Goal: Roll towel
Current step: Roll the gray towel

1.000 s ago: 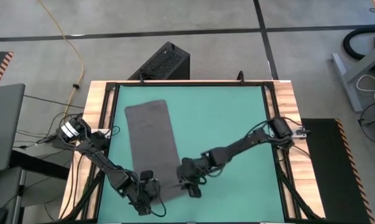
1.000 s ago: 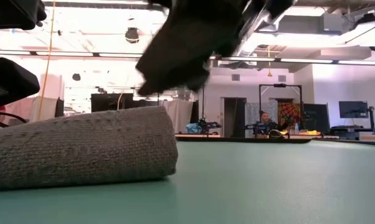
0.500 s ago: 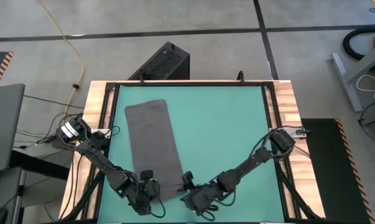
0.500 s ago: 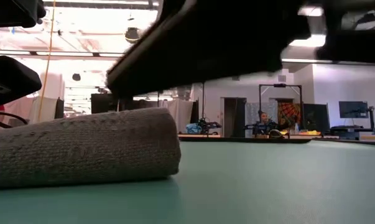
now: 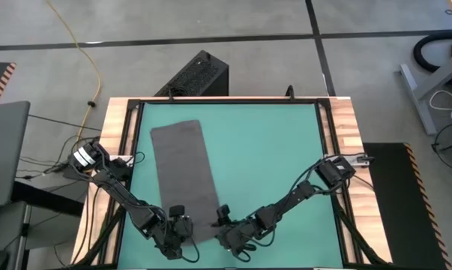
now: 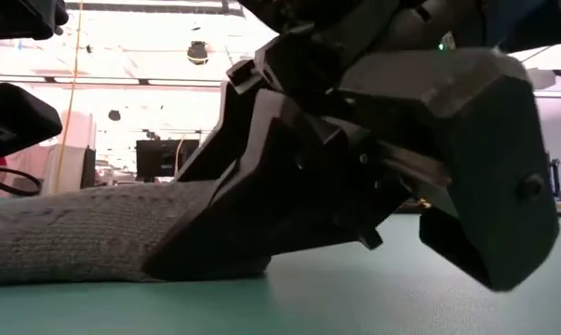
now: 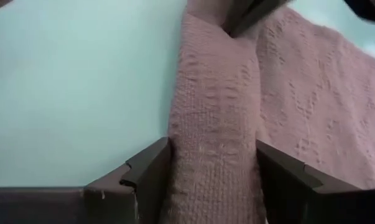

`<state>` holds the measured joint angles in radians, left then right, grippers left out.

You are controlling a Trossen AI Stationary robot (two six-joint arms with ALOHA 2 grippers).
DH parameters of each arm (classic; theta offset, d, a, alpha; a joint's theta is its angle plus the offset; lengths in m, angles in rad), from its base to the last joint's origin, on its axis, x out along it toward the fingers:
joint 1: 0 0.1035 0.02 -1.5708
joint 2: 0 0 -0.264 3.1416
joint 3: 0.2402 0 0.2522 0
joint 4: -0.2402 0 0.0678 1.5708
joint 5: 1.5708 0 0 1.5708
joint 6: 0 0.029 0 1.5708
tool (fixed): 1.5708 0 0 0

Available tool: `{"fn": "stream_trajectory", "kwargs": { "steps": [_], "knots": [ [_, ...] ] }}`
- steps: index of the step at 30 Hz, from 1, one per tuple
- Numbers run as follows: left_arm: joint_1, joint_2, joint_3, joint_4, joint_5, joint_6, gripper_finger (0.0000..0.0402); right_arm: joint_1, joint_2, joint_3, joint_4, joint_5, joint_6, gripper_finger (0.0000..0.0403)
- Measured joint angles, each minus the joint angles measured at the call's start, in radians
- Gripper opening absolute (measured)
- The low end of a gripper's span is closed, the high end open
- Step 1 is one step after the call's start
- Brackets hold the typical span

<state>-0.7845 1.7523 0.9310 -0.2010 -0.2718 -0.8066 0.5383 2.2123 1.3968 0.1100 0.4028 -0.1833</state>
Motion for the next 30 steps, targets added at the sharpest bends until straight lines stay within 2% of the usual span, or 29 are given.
{"fn": "stream_trajectory", "kwargs": {
  "steps": [2,4,10,13,17,19,23,26,30],
  "knots": [
    [-0.005,0.0,0.0,0.019,0.003,0.009,0.0004,-0.013,0.0,0.0,-0.011,0.003,0.035,0.0229],
    [-0.012,0.0,0.0,0.044,0.004,0.025,0.0004,-0.027,-0.007,0.0,-0.025,-0.022,0.064,0.0201],
    [-0.044,0.0,0.0,0.06,-0.013,0.026,0.0004,-0.089,-0.016,0.001,-0.052,-0.296,0.229,0.0038],
    [-0.06,0.0,0.0,0.072,-0.041,0.028,0.0004,-0.121,-0.016,0.002,-0.068,-0.474,0.351,0.0032],
    [-0.068,0.0,0.0,0.11,-0.05,0.047,0.0004,-0.153,-0.014,0.001,-0.07,-0.747,0.549,0.0049],
    [-0.068,0.0,0.0,0.133,-0.052,0.071,0.0004,-0.156,-0.012,0.0,-0.073,-0.826,0.641,0.0049],
    [-0.062,0.0,0.0,0.163,-0.078,0.13,0.0004,-0.149,-0.013,0.0,-0.075,-0.841,0.735,0.0041],
    [-0.052,0.0,-0.004,0.133,-0.07,0.106,0.0004,-0.147,-0.013,0.0,-0.075,-0.831,0.746,0.004],
    [-0.054,0.0,-0.037,0.17,-0.031,0.064,0.0004,-0.148,-0.013,0.0,-0.073,-0.827,0.748,0.005]
  ]
}}
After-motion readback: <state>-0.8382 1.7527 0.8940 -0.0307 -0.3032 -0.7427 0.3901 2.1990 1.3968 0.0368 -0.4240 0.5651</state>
